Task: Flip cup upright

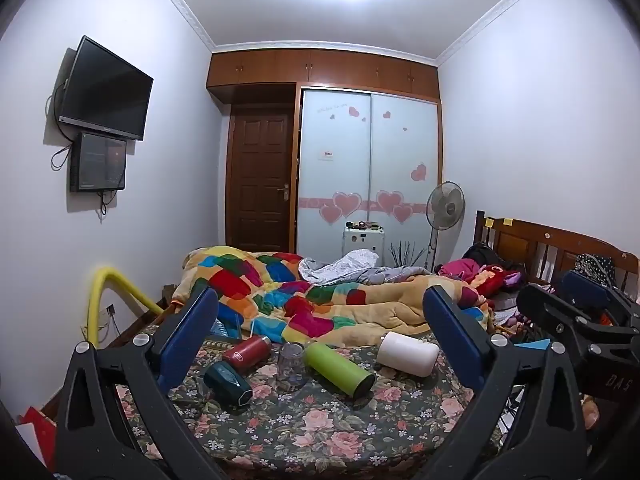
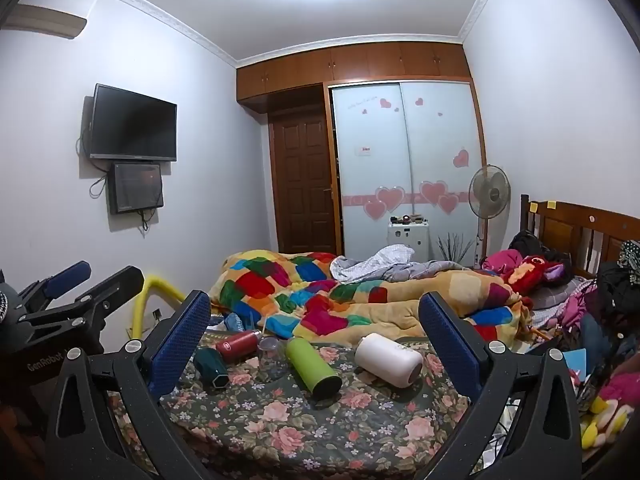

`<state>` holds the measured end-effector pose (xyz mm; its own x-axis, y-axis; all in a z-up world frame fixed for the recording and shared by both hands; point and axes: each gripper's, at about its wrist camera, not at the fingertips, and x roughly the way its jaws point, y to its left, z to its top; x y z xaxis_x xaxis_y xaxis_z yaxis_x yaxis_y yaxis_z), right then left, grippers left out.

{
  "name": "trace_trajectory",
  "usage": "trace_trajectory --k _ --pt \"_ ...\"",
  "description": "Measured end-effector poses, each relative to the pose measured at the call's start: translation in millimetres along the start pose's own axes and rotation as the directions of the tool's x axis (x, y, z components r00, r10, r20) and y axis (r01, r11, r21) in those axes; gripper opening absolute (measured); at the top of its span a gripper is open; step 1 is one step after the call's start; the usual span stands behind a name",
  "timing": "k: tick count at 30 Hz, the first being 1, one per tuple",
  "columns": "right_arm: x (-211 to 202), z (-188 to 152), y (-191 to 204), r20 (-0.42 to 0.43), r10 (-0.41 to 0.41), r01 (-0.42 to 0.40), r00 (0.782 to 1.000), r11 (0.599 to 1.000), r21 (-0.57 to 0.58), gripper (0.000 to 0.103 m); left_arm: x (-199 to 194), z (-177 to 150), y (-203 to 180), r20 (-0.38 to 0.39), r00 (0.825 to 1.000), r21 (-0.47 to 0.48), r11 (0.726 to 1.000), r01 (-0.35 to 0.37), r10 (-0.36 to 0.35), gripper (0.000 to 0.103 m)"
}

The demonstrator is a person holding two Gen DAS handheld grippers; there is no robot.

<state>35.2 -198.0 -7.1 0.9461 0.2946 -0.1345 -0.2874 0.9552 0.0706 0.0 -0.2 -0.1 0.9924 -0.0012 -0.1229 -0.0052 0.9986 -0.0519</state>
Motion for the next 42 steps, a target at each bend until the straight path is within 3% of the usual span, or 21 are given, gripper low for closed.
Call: trace_trajectory --k 27,42 --pt "-1 3 2 -0.002 0.003 -0.003 1.000 1.000 0.000 0.103 6 -10 13 -0.001 0.999 -0.025 0.999 -0.039 0.039 0.103" --pt "0 2 3 -0.007 0.003 -0.003 1.000 1.000 -0.004 0.103 11 -11 17 -0.010 1.000 -0.034 0.999 -0.027 0.027 0.103"
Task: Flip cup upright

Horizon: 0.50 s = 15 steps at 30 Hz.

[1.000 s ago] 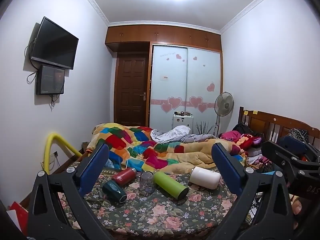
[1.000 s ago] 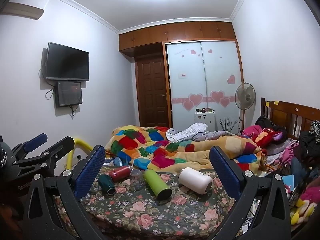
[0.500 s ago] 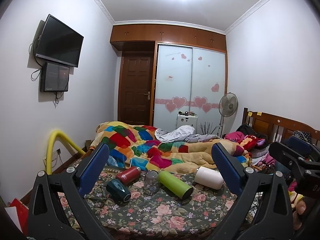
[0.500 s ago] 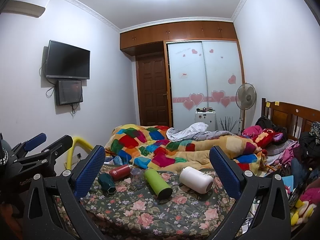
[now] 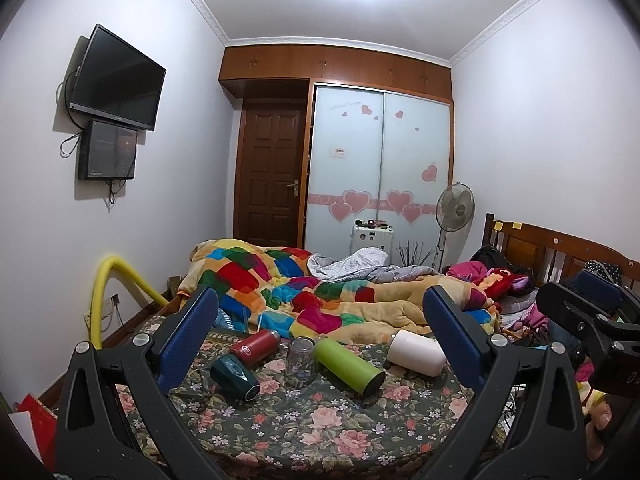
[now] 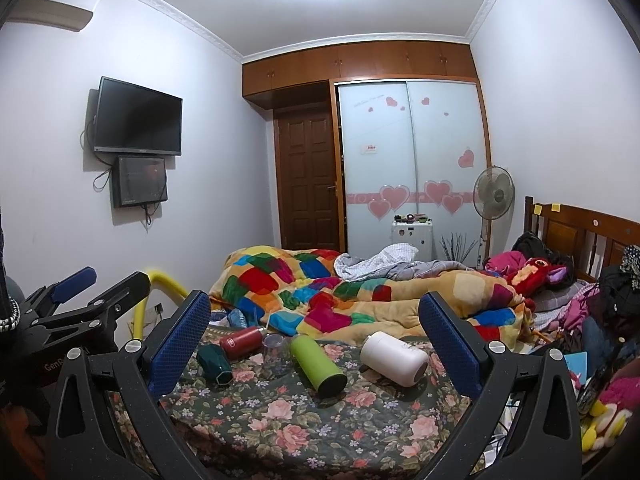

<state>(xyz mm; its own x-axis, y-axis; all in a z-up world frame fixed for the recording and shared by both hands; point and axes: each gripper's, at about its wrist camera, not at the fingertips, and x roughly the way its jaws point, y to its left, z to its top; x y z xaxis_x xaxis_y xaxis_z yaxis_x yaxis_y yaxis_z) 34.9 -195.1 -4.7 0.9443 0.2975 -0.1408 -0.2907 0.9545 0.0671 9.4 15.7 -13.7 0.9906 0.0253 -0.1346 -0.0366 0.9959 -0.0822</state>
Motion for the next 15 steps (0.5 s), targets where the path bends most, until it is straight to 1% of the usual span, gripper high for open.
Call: trace_trajectory --k 15 --pt "4.3 -4.4 3.6 -0.011 0.003 -0.003 1.000 1.000 -0.005 0.103 0.3 4.1 -4.5 0.013 1.000 0.012 1.000 0.017 -0.017 0.103"
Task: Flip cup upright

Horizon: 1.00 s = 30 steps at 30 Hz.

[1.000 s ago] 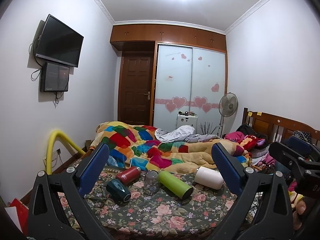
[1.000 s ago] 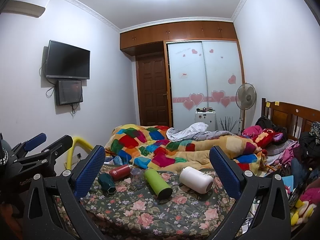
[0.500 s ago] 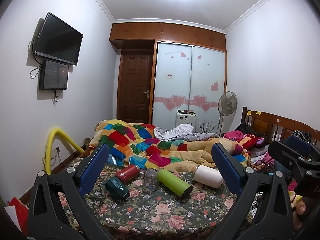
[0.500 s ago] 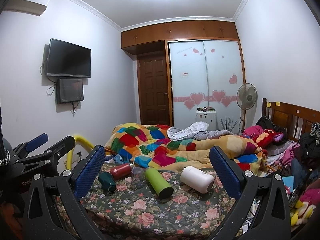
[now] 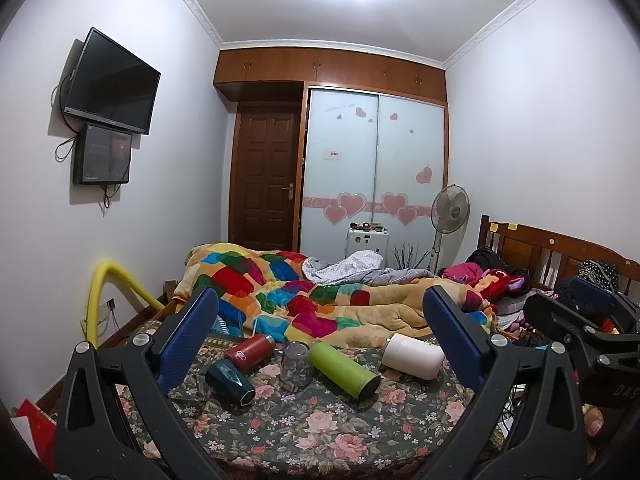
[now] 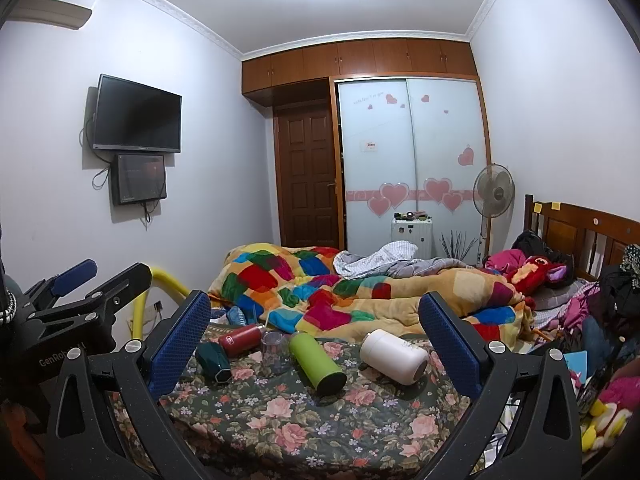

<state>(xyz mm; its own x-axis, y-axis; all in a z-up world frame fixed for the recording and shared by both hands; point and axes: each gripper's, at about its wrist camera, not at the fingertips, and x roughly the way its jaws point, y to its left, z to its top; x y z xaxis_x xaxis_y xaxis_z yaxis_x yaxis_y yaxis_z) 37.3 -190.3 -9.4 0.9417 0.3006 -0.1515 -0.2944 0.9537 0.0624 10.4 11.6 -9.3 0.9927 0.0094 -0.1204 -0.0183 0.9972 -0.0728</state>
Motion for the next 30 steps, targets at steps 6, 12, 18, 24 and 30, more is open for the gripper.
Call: trace_trajectory --k 6,12,18,24,30 --pt "0 0 0 -0.001 -0.001 0.001 1.000 1.000 -0.001 0.103 0 -1 1 -0.001 1.000 0.000 1.000 0.001 -0.001 0.103" --pt "2 -1 -1 -0.005 -0.002 0.002 1.000 1.000 0.000 0.103 0 -1 -1 -0.002 1.000 -0.003 1.000 -0.003 0.003 0.103" --pt "10 -4 -3 -0.017 -0.003 0.003 1.000 1.000 0.001 0.103 0 -2 -2 -0.001 1.000 0.000 1.000 0.001 -0.001 0.103" --pt "24 -6 -6 -0.041 -0.007 0.007 0.999 1.000 0.000 0.103 5 -4 -3 -0.011 1.000 -0.001 1.000 -0.001 0.001 0.103" --pt "47 -11 -12 -0.087 -0.010 0.011 0.996 1.000 0.008 0.103 34 -10 6 -0.054 0.998 -0.016 1.000 -0.019 0.018 0.103"
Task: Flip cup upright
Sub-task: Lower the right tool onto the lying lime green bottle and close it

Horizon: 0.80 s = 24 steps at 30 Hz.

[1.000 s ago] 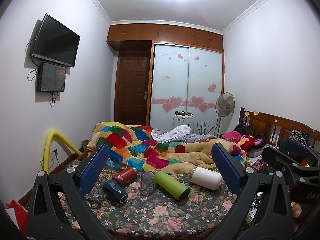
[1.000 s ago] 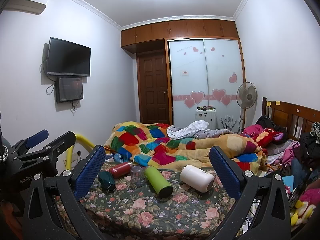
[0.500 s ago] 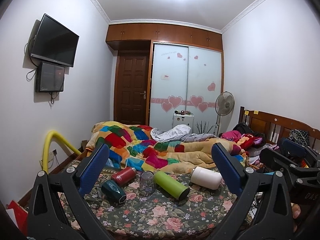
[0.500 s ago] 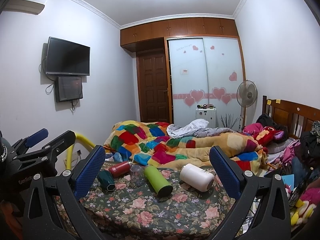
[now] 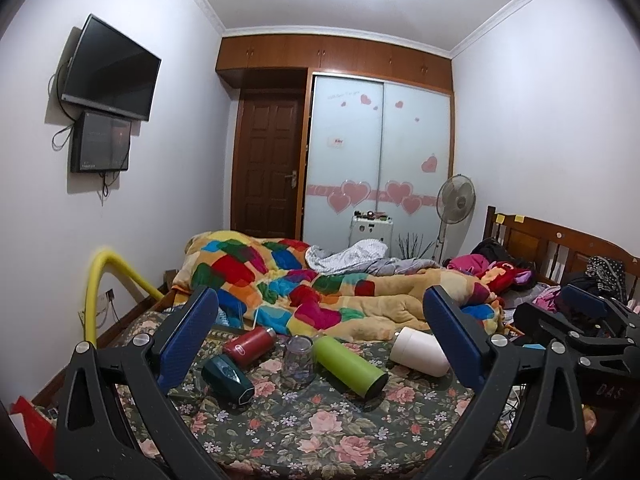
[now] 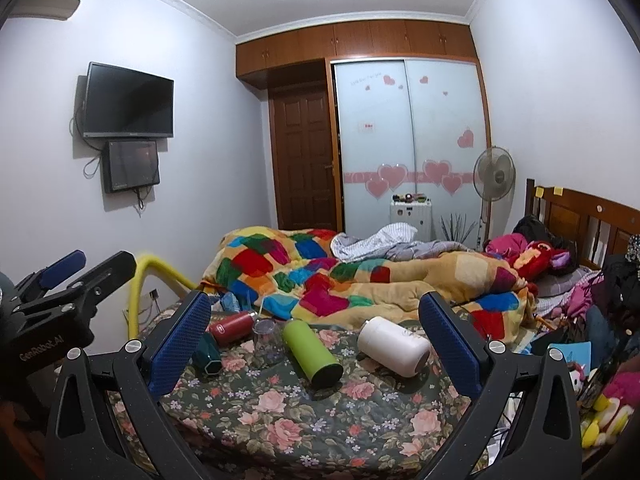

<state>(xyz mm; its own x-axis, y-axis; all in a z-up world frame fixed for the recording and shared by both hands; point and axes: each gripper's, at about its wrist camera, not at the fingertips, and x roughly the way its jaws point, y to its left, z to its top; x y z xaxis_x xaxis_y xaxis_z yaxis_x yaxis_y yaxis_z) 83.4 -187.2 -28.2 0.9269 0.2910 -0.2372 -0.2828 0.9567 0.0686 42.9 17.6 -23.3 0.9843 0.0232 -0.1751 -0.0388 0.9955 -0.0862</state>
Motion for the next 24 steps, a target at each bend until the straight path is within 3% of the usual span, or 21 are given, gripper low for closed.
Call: trace_trajectory --k 7,13,18,24 --pt "48 -10 -9 -0.093 -0.030 0.028 0.995 0.999 -0.020 0.103 48 -15 25 -0.093 0.995 -0.047 0.998 -0.040 0.036 0.103" --pt "113 -21 -19 -0.230 -0.052 0.029 0.972 0.994 -0.104 0.103 85 -38 53 -0.187 0.977 -0.088 0.989 -0.116 0.097 0.103" --pt "180 -38 -25 -0.400 -0.009 -0.046 0.917 0.990 -0.130 0.103 110 -59 72 -0.263 0.957 -0.104 0.982 -0.158 0.126 0.103" --pt "252 -61 -16 -0.576 0.054 -0.141 0.816 0.984 -0.107 0.102 135 -86 88 -0.367 0.921 -0.132 0.973 -0.189 0.129 0.103"
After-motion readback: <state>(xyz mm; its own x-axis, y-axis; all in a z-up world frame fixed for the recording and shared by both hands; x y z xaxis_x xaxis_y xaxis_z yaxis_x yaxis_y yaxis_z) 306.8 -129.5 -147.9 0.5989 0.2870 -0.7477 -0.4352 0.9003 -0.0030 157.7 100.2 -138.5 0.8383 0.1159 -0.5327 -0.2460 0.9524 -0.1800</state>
